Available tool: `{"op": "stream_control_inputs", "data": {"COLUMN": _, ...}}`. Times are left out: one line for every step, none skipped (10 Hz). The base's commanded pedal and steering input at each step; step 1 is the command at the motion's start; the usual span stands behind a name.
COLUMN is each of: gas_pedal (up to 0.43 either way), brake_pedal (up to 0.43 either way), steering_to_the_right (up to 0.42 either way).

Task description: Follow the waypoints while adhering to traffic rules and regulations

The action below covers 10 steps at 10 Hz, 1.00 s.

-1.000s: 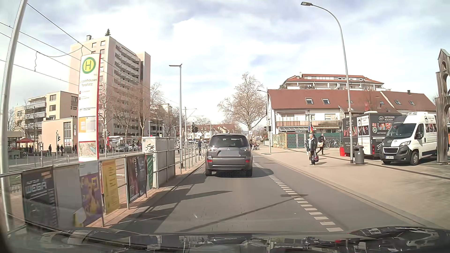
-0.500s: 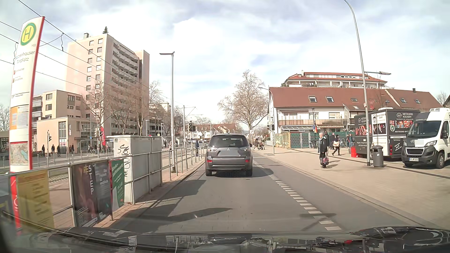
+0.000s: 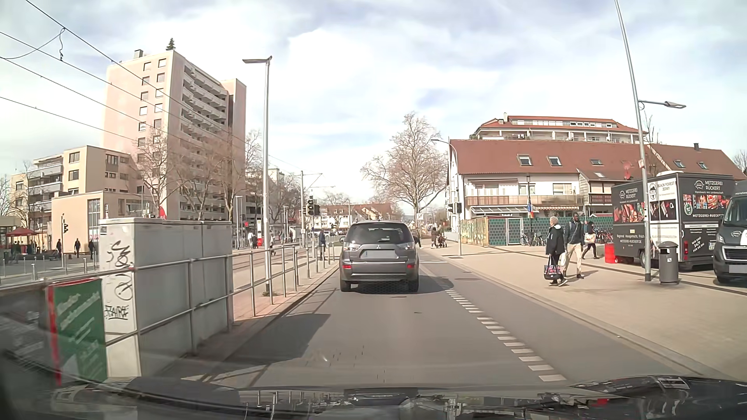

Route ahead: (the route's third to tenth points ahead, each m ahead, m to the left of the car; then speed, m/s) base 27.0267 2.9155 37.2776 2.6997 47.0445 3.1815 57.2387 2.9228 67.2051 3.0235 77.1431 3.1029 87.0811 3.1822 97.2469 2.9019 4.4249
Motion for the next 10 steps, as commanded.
{"op": "stream_control_inputs", "data": {"gas_pedal": 0.028, "brake_pedal": 0.0, "steering_to_the_right": -0.002}}
{"op": "stream_control_inputs", "data": {"gas_pedal": 0.028, "brake_pedal": 0.0, "steering_to_the_right": -0.002}}
{"op": "stream_control_inputs", "data": {"gas_pedal": 0.028, "brake_pedal": 0.0, "steering_to_the_right": -0.002}}
{"op": "stream_control_inputs", "data": {"gas_pedal": 0.028, "brake_pedal": 0.0, "steering_to_the_right": -0.002}}
{"op": "stream_control_inputs", "data": {"gas_pedal": 0.008, "brake_pedal": 0.0, "steering_to_the_right": -0.001}}
{"op": "stream_control_inputs", "data": {"gas_pedal": 0.0, "brake_pedal": 0.0, "steering_to_the_right": -0.002}}
{"op": "stream_control_inputs", "data": {"gas_pedal": 0.0, "brake_pedal": 0.0, "steering_to_the_right": -0.002}}
{"op": "stream_control_inputs", "data": {"gas_pedal": 0.0, "brake_pedal": 0.0, "steering_to_the_right": -0.002}}
{"op": "stream_control_inputs", "data": {"gas_pedal": 0.0, "brake_pedal": 0.0, "steering_to_the_right": -0.002}}
{"op": "stream_control_inputs", "data": {"gas_pedal": 0.0, "brake_pedal": 0.0, "steering_to_the_right": -0.002}}
